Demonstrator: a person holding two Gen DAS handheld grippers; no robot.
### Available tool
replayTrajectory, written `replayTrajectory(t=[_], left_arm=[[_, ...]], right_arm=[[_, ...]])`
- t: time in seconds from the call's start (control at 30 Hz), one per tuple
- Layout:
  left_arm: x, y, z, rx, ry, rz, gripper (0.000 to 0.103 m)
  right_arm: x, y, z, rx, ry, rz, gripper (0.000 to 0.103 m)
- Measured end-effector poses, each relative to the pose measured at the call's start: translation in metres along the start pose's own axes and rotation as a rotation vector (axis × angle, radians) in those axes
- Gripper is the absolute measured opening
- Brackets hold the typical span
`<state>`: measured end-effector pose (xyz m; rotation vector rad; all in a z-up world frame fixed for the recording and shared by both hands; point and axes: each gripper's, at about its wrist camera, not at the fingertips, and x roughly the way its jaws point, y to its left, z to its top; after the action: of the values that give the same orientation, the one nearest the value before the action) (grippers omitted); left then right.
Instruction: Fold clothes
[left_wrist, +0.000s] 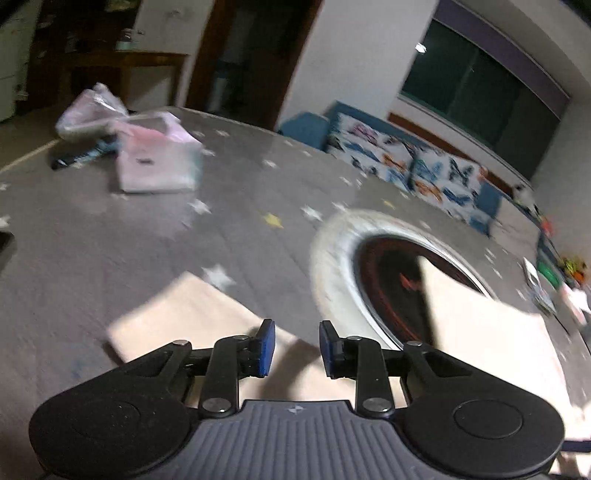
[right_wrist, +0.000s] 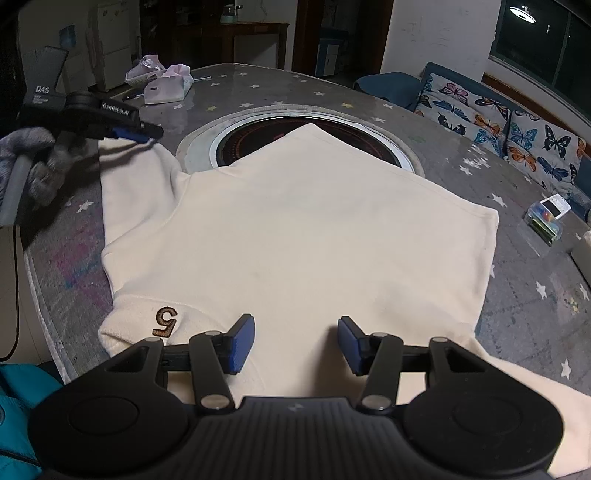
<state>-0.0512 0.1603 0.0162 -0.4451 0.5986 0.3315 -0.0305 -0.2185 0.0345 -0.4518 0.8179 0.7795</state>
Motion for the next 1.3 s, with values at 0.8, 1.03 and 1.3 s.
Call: replayTrajectory(t=[0.8, 1.03, 1.3], left_arm=[[-0.024, -0.088, -0.056, 0.249, 0.044, -0.146, 0.030], [-0.039, -0.042, -0.041, 0.115, -0.037, 0.028, 0.031], [-0.041, 0.017, -0.022, -0.083, -0.101, 0.261, 0.046]], right_arm=[[0.002, -0.002, 0.001, 0.009, -0.003, 0.004, 0.054], [0.002, -0.002, 0.001, 0.006, -0.008, 0.005, 0.055], [0.000, 0.001, 0.002, 0.000, -0.020, 0.007, 0.055]])
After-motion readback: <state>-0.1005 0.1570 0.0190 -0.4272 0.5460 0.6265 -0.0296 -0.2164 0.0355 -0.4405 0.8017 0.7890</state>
